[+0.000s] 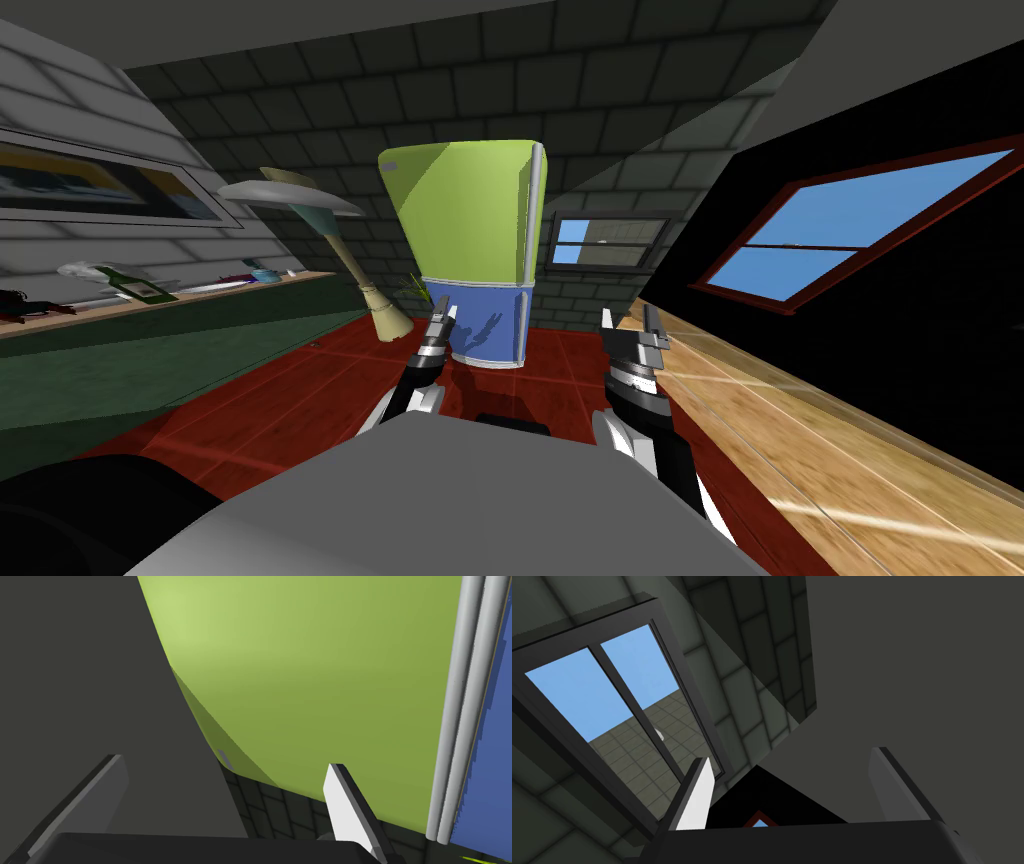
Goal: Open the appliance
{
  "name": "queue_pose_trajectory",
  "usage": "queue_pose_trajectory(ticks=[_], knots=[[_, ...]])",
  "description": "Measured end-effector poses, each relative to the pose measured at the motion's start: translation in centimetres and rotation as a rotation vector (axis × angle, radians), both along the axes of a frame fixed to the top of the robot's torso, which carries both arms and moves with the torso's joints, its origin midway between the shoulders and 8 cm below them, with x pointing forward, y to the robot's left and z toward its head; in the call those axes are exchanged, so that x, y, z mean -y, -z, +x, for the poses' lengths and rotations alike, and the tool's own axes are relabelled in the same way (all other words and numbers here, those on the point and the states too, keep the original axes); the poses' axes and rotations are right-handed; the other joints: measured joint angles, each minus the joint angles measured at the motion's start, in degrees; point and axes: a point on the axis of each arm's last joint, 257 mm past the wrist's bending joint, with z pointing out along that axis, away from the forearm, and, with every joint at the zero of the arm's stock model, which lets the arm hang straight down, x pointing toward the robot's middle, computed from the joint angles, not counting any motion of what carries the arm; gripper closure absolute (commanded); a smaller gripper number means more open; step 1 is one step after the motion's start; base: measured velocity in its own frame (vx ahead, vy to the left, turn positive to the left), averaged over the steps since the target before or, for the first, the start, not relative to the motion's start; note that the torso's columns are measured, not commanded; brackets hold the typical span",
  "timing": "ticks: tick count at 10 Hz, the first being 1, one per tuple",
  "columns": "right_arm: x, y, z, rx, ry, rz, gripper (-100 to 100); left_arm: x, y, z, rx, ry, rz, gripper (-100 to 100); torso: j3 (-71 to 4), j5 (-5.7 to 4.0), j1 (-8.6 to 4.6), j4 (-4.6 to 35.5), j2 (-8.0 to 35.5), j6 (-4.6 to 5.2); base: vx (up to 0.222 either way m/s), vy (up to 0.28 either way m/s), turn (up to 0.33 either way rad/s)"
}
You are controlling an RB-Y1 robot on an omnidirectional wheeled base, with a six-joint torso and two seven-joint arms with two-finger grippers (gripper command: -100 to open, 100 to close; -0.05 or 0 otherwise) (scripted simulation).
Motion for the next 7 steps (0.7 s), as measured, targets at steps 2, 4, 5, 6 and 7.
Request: queue_pose_trajectory(ticks=[2, 4, 5, 6, 7], knots=[[0.00, 0.00, 0.00, 0.000, 0.000, 0.000, 0, 0.00, 0.00, 0.00, 0.000, 0.000, 0.000, 0, -12.0, 0.00, 0.00, 6.0, 6.0, 0.00, 0.000, 0.000, 0.000], [0.00, -0.01, 0.00, 0.000, 0.000, 0.000, 0, 0.00, -0.01, 0.00, 0.000, 0.000, 0.000, 0, -28.5, 0.00, 0.00, 14.2, 14.2, 0.00, 0.000, 0.000, 0.000], [0.00, -0.01, -0.01, 0.000, 0.000, 0.000, 0, 0.00, -0.01, 0.00, 0.000, 0.000, 0.000, 0, -36.9, 0.00, 0.00, 18.5, 18.5, 0.00, 0.000, 0.000, 0.000], [0.00, -0.01, -0.01, 0.000, 0.000, 0.000, 0, 0.00, -0.01, 0.00, 0.000, 0.000, 0.000, 0, -45.4, 0.00, 0.00, 22.7, 22.7, 0.00, 0.000, 0.000, 0.000], [0.00, -0.01, -0.01, 0.000, 0.000, 0.000, 0, 0.00, -0.02, -0.01, 0.000, 0.000, 0.000, 0, -53.8, 0.00, 0.00, 26.9, 26.9, 0.00, 0.000, 0.000, 0.000]])
